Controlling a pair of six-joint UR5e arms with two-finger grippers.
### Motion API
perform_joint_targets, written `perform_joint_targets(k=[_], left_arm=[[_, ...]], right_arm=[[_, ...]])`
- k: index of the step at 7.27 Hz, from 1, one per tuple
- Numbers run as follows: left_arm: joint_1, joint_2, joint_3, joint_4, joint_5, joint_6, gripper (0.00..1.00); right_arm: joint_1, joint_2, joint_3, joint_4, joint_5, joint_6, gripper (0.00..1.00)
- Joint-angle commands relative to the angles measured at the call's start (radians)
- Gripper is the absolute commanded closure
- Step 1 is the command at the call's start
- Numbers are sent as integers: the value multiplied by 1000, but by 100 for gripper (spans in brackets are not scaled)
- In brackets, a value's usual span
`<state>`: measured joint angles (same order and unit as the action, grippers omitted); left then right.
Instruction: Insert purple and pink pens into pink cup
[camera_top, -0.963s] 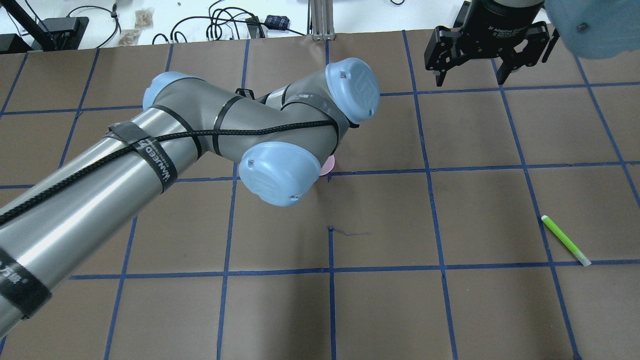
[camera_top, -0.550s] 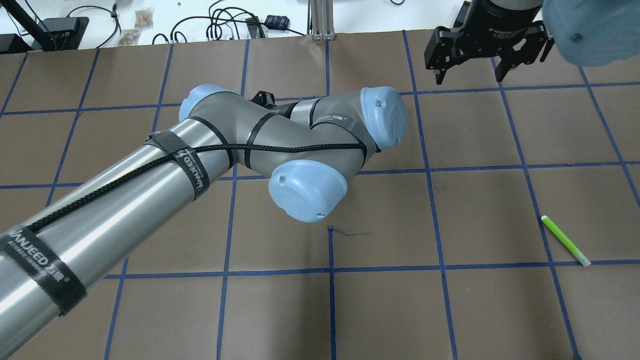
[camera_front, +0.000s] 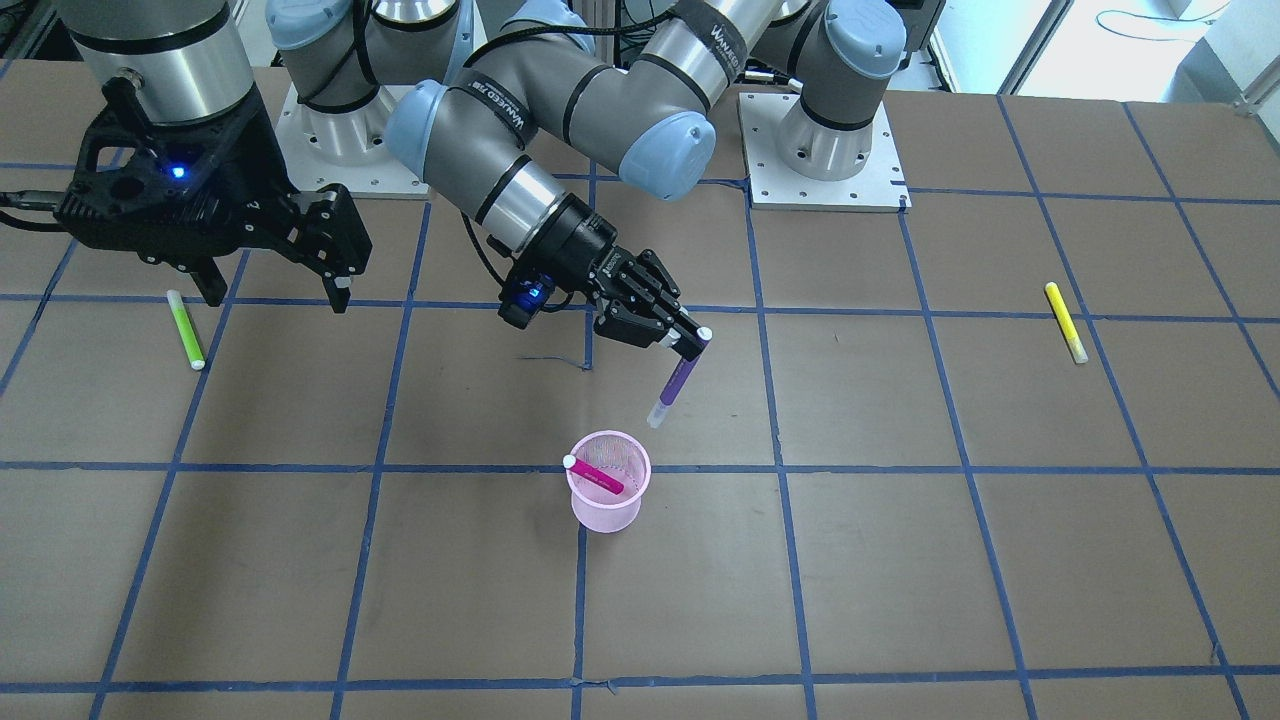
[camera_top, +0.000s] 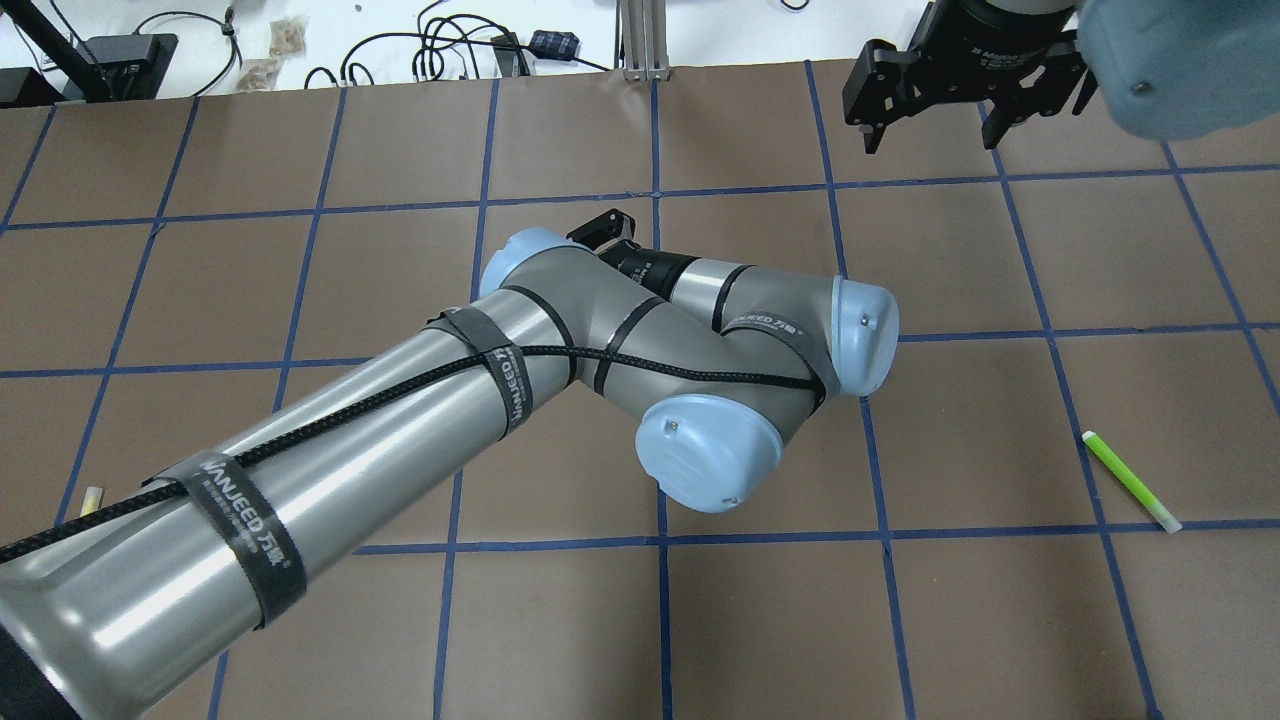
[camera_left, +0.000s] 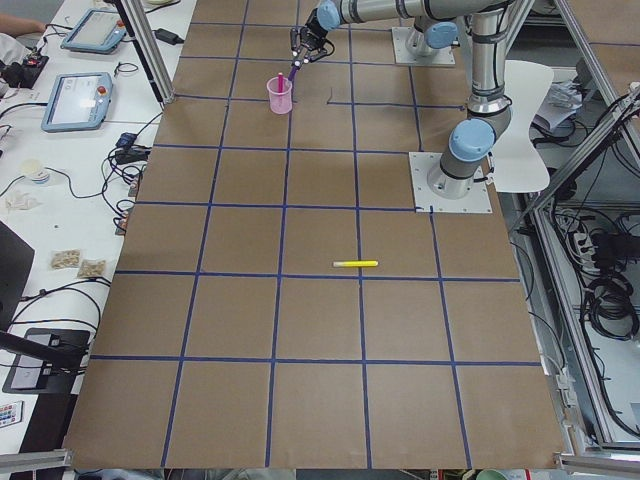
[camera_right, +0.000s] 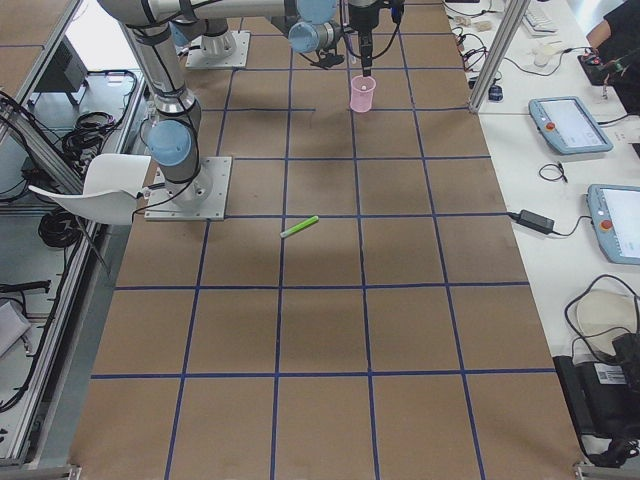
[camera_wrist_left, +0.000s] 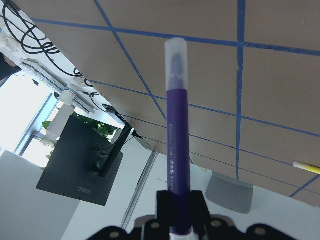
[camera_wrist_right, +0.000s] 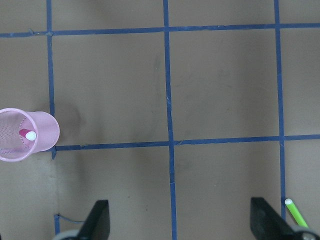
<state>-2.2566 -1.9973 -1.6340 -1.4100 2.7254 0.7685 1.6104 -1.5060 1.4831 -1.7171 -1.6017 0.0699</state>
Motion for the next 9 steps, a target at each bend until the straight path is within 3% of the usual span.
perform_joint_targets(k=[1, 9], left_arm=[[-12, -35, 26, 80, 19, 56, 100], [-17, -112, 33, 149, 48, 60, 100]], right_arm=[[0, 1, 0, -7, 0, 1, 0], [-1, 3, -1, -6, 0, -4, 0]])
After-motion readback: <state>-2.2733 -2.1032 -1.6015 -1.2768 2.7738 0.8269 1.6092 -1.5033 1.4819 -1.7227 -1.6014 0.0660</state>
